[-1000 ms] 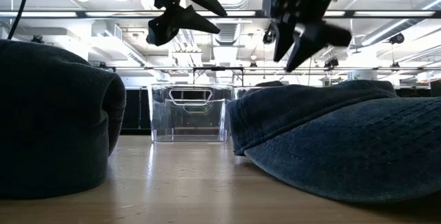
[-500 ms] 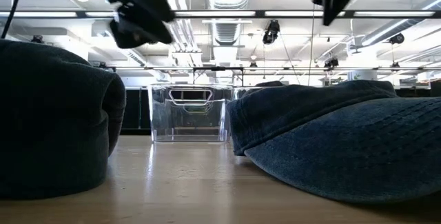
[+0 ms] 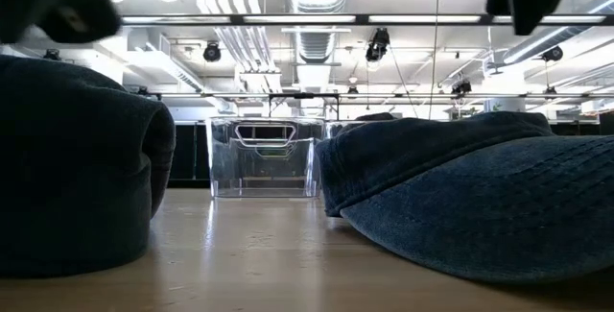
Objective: Pick & Place hat
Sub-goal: Put the right blue cap into the left transparent bin
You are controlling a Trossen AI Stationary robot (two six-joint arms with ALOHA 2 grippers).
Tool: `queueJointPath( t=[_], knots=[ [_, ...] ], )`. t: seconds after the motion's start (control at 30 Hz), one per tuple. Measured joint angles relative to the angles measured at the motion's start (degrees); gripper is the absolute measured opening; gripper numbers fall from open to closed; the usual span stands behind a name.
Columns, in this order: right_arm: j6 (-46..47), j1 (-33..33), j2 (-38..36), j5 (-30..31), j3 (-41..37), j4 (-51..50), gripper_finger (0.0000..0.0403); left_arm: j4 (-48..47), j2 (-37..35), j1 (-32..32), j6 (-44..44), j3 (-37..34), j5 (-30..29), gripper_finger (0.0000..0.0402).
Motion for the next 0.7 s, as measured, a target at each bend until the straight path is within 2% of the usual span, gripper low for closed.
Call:
queueJointPath(
  t=[0.13, 0.27, 0.53, 0.63, 0.7],
  knots=[
    [5.4, 1.7, 2.8, 0.0, 0.6, 2.8, 0.0226, -4.4, 0.0, -4.9, -2.9, 0.3, 0.0, 0.0140],
    [11.5, 2.9, 5.4, -2.1, 0.7, 5.6, 0.0226, -4.1, 0.7, -8.3, -3.2, -1.0, 0.1, 0.0140],
    [32.6, 8.9, 9.4, -11.9, 0.6, 9.0, 0.0226, -3.0, 3.4, -8.6, -3.6, -2.6, -0.8, 0.0140],
    [43.1, 13.0, 10.0, -11.0, 0.6, 14.5, 0.0226, -2.8, 3.6, -8.6, -1.9, -2.5, -3.4, 0.0140],
    [49.4, 15.8, 10.6, -7.3, 0.5, 17.4, 0.0226, -2.6, 3.7, -8.6, -1.1, -2.5, -5.3, 0.0140]
  ],
)
